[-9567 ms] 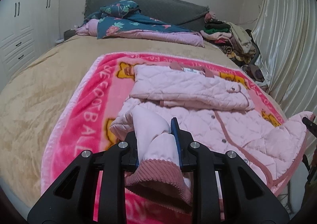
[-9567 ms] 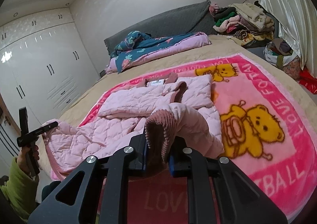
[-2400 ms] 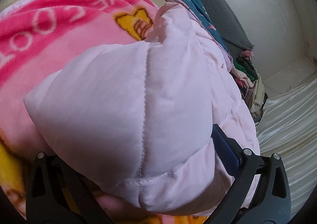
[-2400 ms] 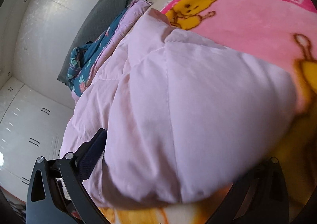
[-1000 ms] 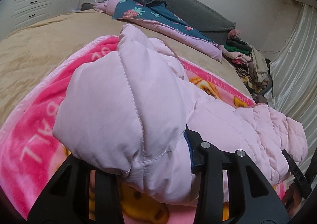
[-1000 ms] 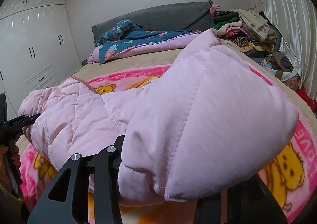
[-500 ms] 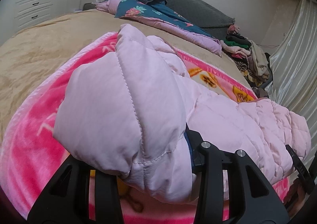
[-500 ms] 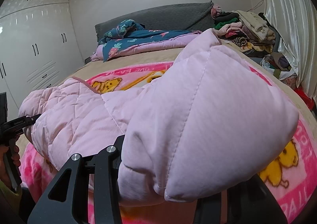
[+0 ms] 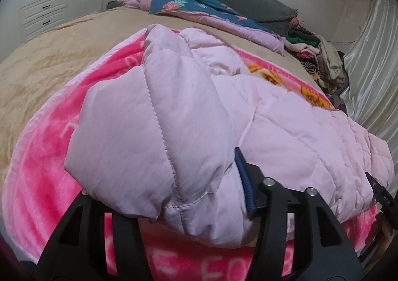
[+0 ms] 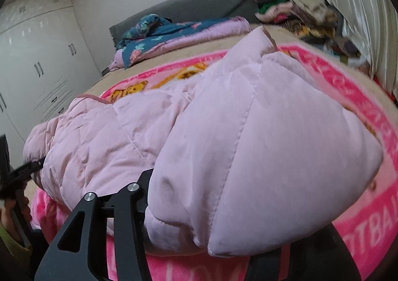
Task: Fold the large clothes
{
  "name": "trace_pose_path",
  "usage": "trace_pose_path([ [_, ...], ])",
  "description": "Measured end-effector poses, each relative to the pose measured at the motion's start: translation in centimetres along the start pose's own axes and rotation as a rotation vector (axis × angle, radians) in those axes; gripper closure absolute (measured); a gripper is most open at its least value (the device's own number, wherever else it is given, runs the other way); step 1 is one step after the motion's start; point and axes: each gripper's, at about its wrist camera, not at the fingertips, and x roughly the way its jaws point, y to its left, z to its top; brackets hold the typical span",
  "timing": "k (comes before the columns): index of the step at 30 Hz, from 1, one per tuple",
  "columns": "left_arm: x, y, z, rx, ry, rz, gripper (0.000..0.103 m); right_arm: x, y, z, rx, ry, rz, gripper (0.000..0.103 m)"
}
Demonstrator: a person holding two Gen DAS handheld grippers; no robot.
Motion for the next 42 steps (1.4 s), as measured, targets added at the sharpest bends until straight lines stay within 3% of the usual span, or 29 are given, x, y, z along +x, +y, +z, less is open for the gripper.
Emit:
trace_pose_path([
  [2,0.2,0.4,-0.2,-0.012,0.013,0.006,0.049,0.4,-0.8,-0.5,0.056,0.024,0.010,0.045],
  [5,0.0,0.5,-0.5,-0.015,0.027,0.019,0.038,0.0,-1.7,-1.3,0.117,0.048,0.024,0.030],
  [7,-0.5,0.4,-0.7,-0.005,0.033,0.025,0.029,-0.7,-2.0,-1.7,0.128,0.061,0.012,0.015],
  [9,-1.0,0.2,-1.0,0.011,0.036,0.042,0.019,-1.6,-2.1,-2.1,0.133,0.073,0.006,0.012],
  [14,-2.9,-0.7,-1.7,0.044,0.033,0.053,0.010,-4.8,-1.0,-3.0,0.070,0.068,-0.050,0.009],
  [22,-7.7,-2.4,-2.3,0.111,-0.059,0.044,0.010,-10.5,2.2,-3.6,-0.080,-0.065,-0.137,0.004],
  [29,-11.1,-4.3,-3.1,0.163,-0.115,0.002,0.009,-13.9,6.0,-4.4,-0.186,-0.154,-0.124,0.004],
  [34,-12.1,-5.3,-4.5,0.182,-0.114,-0.030,0.009,-15.0,8.5,-5.2,-0.229,-0.178,-0.121,0.004],
  [42,-12.2,-6.7,-6.9,0.203,-0.095,-0.064,0.009,-14.1,10.3,-7.6,-0.227,-0.117,-0.112,0.004],
])
